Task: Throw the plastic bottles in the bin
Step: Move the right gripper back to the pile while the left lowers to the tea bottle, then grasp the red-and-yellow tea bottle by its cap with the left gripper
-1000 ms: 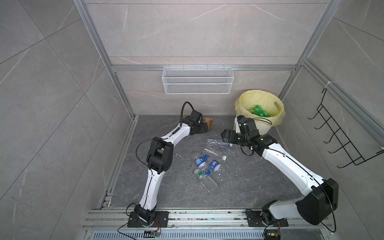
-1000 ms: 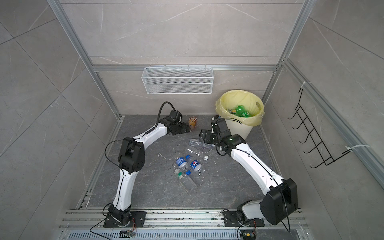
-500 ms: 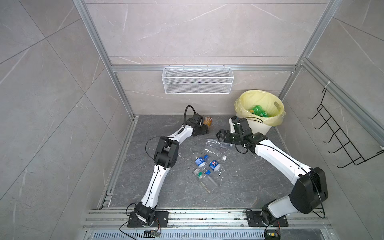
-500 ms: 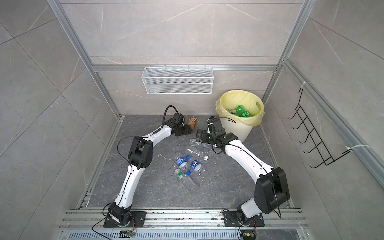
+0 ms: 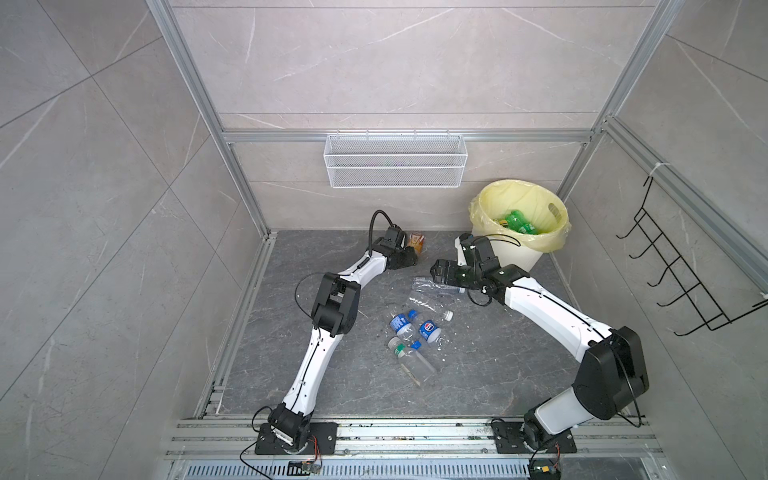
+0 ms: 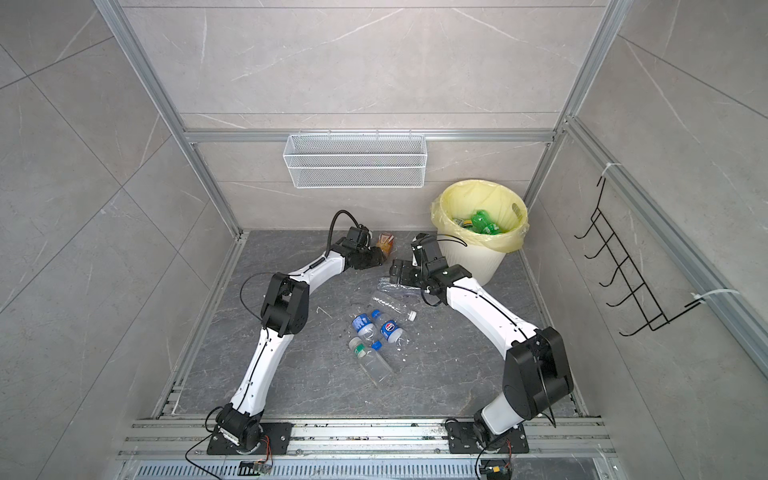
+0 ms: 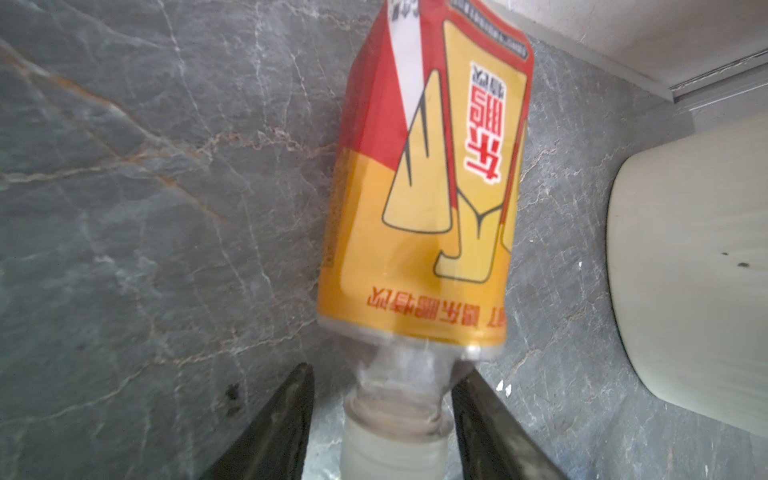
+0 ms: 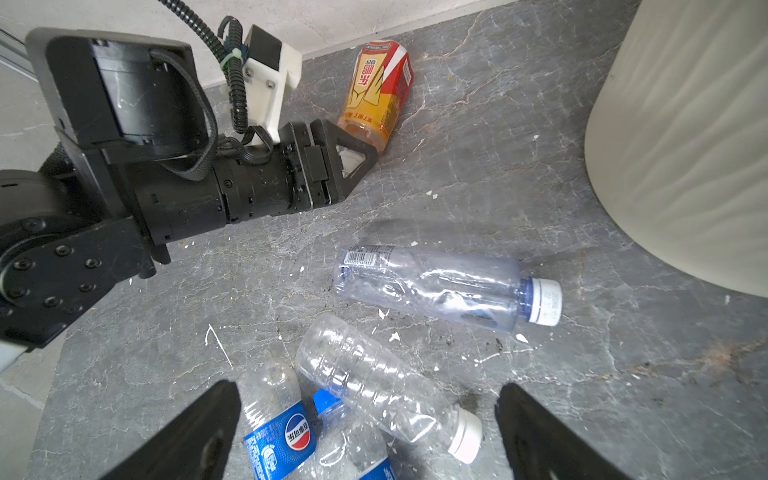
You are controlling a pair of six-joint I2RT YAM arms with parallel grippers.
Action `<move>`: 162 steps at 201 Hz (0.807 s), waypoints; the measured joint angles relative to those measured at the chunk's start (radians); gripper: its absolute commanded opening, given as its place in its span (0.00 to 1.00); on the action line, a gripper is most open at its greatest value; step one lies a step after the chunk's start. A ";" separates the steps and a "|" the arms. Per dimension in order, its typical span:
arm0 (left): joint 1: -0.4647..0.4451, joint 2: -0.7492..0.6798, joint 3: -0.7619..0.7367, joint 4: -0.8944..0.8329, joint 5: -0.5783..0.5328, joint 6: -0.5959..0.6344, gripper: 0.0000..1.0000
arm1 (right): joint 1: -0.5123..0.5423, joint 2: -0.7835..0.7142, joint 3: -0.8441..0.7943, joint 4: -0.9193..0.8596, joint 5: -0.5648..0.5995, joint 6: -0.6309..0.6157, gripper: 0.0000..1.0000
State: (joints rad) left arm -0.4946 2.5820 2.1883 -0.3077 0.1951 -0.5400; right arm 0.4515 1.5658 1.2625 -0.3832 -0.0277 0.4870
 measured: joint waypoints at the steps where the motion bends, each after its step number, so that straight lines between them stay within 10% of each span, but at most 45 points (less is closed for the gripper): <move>1: 0.000 0.000 0.000 0.001 0.000 0.000 0.52 | 0.000 0.000 0.000 0.000 0.000 0.000 1.00; 162: 0.002 -0.105 -0.240 0.159 0.072 -0.022 0.26 | 0.000 0.001 0.000 0.010 -0.008 0.012 1.00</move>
State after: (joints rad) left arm -0.4927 2.4767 1.9488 -0.1482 0.2672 -0.5621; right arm 0.4515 1.5669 1.2625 -0.3729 -0.0353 0.4988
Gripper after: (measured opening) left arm 0.338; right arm 0.995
